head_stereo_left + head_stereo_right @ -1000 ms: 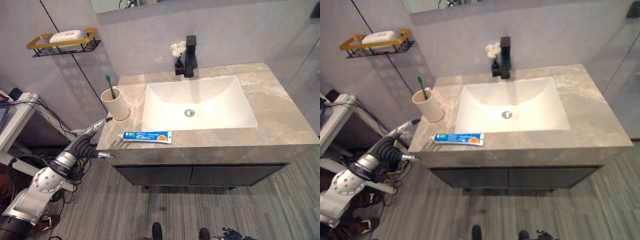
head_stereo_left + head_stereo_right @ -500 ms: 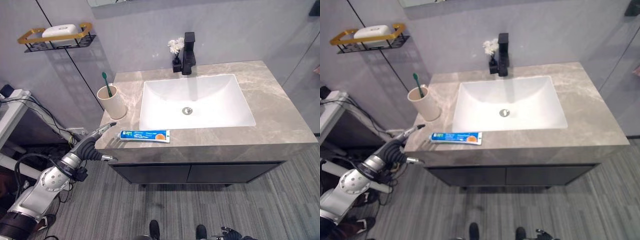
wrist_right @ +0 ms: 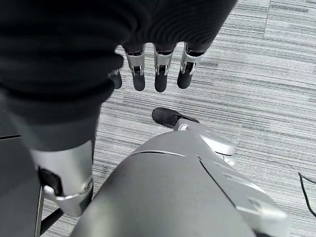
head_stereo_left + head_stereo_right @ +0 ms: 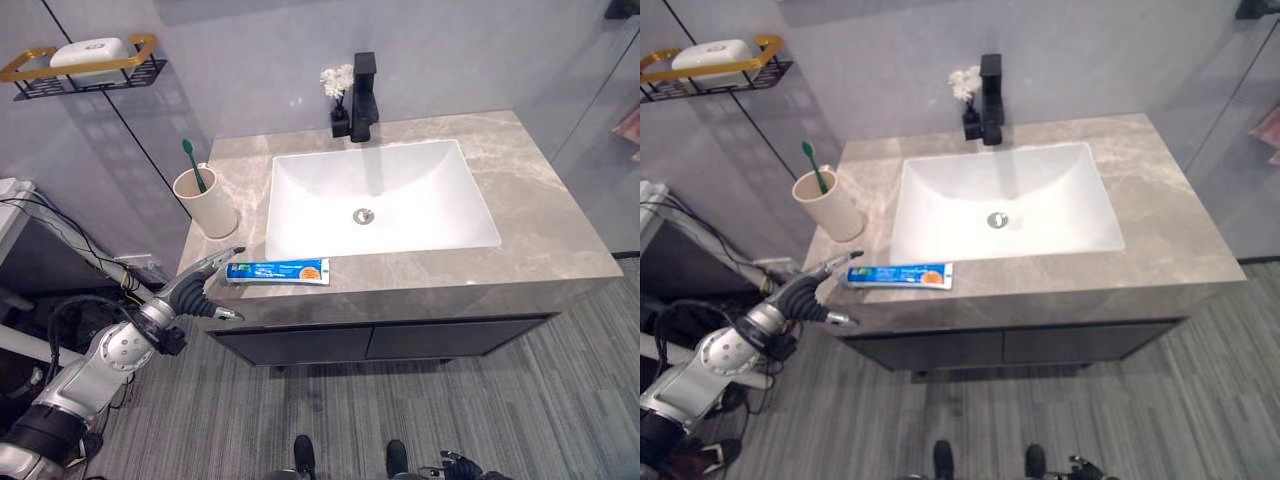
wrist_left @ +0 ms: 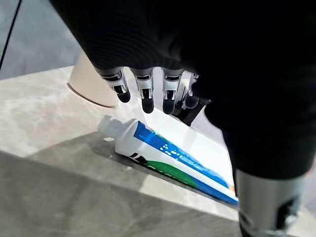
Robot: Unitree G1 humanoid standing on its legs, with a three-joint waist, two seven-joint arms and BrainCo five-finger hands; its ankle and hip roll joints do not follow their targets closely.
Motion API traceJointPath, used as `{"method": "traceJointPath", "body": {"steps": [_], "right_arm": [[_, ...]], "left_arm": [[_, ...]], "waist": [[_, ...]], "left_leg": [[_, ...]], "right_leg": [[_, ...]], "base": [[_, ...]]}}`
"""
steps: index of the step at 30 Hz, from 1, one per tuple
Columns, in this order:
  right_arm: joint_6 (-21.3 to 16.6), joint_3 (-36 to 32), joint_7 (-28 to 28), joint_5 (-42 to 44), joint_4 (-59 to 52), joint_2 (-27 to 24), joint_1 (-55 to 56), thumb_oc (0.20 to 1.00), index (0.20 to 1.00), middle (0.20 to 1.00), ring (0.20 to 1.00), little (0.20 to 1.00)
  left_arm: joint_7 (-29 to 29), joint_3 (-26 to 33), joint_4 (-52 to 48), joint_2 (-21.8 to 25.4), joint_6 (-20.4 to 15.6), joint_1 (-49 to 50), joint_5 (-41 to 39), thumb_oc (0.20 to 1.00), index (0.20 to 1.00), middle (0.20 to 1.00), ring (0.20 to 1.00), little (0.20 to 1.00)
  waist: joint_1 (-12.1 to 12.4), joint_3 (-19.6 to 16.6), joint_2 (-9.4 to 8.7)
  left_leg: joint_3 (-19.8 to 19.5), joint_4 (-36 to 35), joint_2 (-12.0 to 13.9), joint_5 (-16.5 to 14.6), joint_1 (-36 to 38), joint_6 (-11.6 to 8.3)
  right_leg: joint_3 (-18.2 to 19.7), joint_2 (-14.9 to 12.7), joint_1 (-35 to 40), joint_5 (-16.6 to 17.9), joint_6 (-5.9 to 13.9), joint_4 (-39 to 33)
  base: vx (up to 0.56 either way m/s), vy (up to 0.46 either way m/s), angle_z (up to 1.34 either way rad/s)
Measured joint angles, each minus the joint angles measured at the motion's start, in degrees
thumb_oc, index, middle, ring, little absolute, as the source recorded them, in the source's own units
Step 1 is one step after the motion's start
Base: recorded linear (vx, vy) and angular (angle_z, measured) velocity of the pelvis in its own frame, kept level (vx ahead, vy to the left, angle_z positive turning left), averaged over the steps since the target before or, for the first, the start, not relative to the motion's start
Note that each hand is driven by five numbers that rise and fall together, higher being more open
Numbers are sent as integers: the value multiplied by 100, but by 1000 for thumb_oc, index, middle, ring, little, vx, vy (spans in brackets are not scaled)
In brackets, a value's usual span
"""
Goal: Put brush and paste in cup on sink, flatten towel.
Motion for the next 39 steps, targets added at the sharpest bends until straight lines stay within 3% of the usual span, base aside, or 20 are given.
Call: {"method": "traceJointPath", "body": {"steps": [5, 20, 39], "right_arm": [[-1, 0, -34, 17, -20, 3, -17, 1000, 1000, 1000, 1000, 1000], [-128, 7, -233, 163, -323, 17, -38, 1000, 1000, 1000, 1000, 1000], [-141, 69, -241, 158, -304, 20, -5, 1000, 1000, 1000, 1000, 1000]], "left_arm": [[31, -362, 133, -28, 4, -241, 74, 1000, 1000, 1000, 1000, 1000], [598, -292, 422, -294, -20, -260, 383, 1000, 1000, 1000, 1000, 1000], [777, -85, 546, -515, -6, -326, 327, 1000, 1000, 1000, 1000, 1000]], "waist": [[-98, 31, 15], [-112, 204, -6], [-118, 258, -140]], "left_leg": [[30, -3, 18, -22, -2, -32], [187, 20, 105, -33, -102, -53], [302, 21, 138, -54, -104, -84]], "right_leg": [[32, 15, -35, -2, -2, -1], [178, 101, -219, 26, -37, 0], [290, 136, -290, 39, -47, 1]], "base": [[11, -2, -3], [7, -10, -5], [6, -4, -3]]}}
